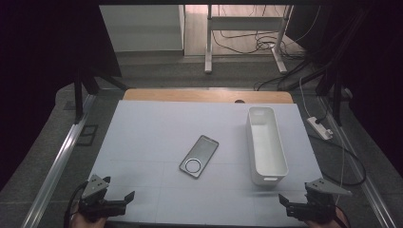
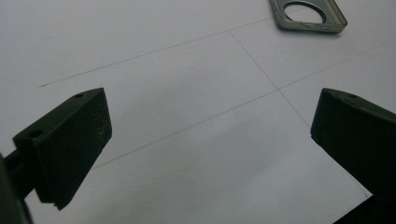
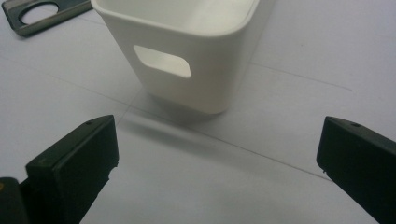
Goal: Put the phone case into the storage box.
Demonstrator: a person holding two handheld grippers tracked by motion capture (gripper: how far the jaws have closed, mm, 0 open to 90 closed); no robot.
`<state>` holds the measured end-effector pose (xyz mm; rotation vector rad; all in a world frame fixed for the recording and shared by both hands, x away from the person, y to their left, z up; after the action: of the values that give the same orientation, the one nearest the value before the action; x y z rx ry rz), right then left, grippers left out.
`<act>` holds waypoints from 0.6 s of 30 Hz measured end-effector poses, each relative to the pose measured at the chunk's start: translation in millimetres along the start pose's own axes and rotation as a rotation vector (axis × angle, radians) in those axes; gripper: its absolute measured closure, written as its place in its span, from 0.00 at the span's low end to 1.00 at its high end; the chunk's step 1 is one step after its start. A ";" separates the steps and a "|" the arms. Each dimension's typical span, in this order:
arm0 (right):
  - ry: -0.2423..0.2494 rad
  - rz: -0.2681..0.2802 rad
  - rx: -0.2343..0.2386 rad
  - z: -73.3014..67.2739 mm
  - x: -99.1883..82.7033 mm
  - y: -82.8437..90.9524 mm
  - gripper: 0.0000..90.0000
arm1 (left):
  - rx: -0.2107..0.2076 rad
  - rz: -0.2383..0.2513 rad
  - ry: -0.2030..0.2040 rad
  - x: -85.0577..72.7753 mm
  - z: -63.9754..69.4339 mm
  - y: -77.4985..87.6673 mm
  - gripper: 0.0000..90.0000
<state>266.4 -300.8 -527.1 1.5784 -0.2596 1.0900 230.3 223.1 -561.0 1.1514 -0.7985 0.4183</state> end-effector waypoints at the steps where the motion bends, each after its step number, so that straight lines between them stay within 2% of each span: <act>1: 0.000 0.000 0.000 0.0 0.0 0.0 0.00 | -0.001 -0.001 -0.003 0.0 0.2 -0.1 0.00; 11: 0.020 0.013 0.001 -1.8 0.5 1.4 0.00 | -0.007 -0.023 -0.014 -0.5 1.6 -1.9 0.00; 18: 0.023 0.008 0.000 -2.0 0.2 1.3 0.00 | -0.026 -0.016 0.016 0.3 -0.4 -1.0 0.00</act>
<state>264.7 -299.4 -526.3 1.5652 -0.2500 1.1139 231.3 223.1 -561.5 1.1280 -0.7785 0.4027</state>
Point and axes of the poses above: each handheld gripper's, and its own axes: y roughly backward along the jaws, x roughly out of its top, z roughly to its right, the point moved 9 cm from there along -y, roughly forward along the jaws, and after that the axes turned 7 degrees about y, right-handed, at the moved point
